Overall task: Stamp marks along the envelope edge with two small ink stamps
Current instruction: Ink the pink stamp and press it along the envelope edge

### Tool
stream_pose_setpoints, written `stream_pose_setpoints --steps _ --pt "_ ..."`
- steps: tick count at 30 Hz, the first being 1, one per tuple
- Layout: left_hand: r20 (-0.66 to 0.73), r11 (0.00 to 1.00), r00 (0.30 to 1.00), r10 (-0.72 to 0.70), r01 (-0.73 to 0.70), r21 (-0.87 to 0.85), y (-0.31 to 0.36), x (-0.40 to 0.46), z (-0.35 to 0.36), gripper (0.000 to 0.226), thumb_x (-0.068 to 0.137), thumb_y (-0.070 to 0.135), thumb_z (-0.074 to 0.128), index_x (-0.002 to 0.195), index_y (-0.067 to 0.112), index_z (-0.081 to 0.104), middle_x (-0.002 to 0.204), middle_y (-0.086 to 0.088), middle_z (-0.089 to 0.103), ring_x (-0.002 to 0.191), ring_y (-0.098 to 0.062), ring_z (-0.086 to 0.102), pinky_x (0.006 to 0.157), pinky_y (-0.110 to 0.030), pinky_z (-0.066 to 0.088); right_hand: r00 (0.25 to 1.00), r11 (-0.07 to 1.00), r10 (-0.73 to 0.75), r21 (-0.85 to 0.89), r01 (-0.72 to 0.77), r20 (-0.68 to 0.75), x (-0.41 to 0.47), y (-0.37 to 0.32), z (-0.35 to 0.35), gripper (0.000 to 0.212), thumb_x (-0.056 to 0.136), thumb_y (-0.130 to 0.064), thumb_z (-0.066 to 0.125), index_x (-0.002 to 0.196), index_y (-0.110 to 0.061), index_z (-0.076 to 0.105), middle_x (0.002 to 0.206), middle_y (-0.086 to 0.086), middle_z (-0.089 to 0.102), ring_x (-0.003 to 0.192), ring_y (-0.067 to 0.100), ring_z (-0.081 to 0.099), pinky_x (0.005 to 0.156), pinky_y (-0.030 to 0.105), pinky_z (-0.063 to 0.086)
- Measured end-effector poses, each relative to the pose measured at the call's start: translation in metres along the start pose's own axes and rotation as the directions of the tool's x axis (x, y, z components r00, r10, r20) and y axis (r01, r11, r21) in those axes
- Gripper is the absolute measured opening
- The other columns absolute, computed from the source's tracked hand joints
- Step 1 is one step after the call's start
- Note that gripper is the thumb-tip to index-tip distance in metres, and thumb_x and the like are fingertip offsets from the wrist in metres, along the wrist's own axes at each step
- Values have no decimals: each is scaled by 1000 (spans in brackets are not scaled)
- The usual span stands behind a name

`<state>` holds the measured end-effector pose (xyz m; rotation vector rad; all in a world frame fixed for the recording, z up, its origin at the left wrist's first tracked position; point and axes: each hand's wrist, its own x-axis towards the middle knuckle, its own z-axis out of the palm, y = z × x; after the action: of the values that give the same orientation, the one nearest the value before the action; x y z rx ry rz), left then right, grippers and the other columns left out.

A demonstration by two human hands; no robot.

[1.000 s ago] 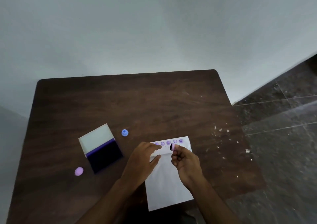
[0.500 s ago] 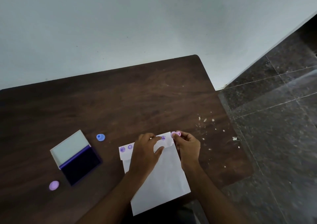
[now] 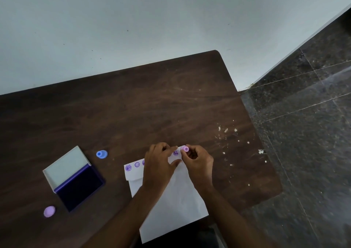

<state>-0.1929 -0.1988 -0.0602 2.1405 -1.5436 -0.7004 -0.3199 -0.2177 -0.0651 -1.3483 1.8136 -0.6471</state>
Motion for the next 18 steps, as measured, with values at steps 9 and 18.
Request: stream_pose_setpoints --steps 9,18 --pt "-4 1000 1000 3 -3 13 -4 5 2 37 68 43 81 97 20 74 96 -4 71 82 -19 61 75 -23 40 1000 999 -29 -23 29 -6 2 4 5 23 84 -31 71 100 -14 71 96 0 73 70 -1 60 65 -4 42" --pt "-11 1000 1000 17 -16 13 -5 7 4 35 68 45 81 92 21 74 90 -3 70 79 -17 58 71 -22 39 998 997 -61 -54 60 -13 3 5 8 22 84 -29 71 99 -13 72 94 1 73 68 -3 58 64 -5 41"
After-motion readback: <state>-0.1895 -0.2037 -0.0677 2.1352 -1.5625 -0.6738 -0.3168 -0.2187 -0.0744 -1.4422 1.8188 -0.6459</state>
